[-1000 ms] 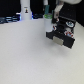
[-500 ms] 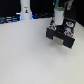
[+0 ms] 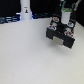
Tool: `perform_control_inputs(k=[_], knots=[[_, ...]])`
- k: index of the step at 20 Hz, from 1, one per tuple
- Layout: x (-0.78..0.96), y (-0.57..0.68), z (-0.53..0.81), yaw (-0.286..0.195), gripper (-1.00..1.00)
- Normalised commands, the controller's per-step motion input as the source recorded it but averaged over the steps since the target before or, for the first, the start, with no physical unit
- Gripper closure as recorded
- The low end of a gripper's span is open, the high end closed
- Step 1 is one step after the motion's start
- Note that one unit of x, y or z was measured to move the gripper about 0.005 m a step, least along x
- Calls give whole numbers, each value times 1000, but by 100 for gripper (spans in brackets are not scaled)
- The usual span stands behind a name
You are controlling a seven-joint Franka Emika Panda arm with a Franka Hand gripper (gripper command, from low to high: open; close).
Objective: Open the kcup holder, insert the kcup into the holder, and close the kcup holder
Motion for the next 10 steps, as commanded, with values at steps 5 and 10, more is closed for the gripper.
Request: perform_control_inputs(k=[5,10], knots=[[-266,446,-7,120,100],[-293,297,-35,132,100]])
